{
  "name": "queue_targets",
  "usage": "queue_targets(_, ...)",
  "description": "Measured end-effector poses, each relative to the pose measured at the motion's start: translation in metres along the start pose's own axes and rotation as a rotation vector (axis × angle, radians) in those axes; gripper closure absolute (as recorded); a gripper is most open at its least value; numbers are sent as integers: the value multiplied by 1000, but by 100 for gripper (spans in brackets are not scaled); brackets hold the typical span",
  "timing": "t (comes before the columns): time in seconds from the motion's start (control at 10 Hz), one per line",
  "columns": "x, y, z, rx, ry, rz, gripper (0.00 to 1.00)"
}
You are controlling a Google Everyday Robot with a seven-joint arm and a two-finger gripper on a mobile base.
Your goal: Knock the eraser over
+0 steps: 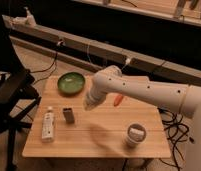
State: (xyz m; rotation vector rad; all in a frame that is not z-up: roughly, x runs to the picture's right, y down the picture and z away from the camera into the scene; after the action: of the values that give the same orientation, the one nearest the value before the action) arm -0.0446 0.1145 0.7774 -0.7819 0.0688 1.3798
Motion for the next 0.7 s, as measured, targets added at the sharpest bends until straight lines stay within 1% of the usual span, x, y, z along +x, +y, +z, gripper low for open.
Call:
queue_targets(0.1,3,-2,8,-20,5,8,93)
queue_targets(0.2,8,-5,21,-54,16,21,82)
queue_targets(0.3,11,-6,25,-78,19,32,72)
queue_targets(0.4,9,-4,26,-71,18,26,64)
queue_targets(0.5,1,0,23,-39,14,11,60)
queue_targets(0.6,-4,1,21,-32,14,13,60)
queue_targets(0.7,-7,1,23,-36,13,17,60)
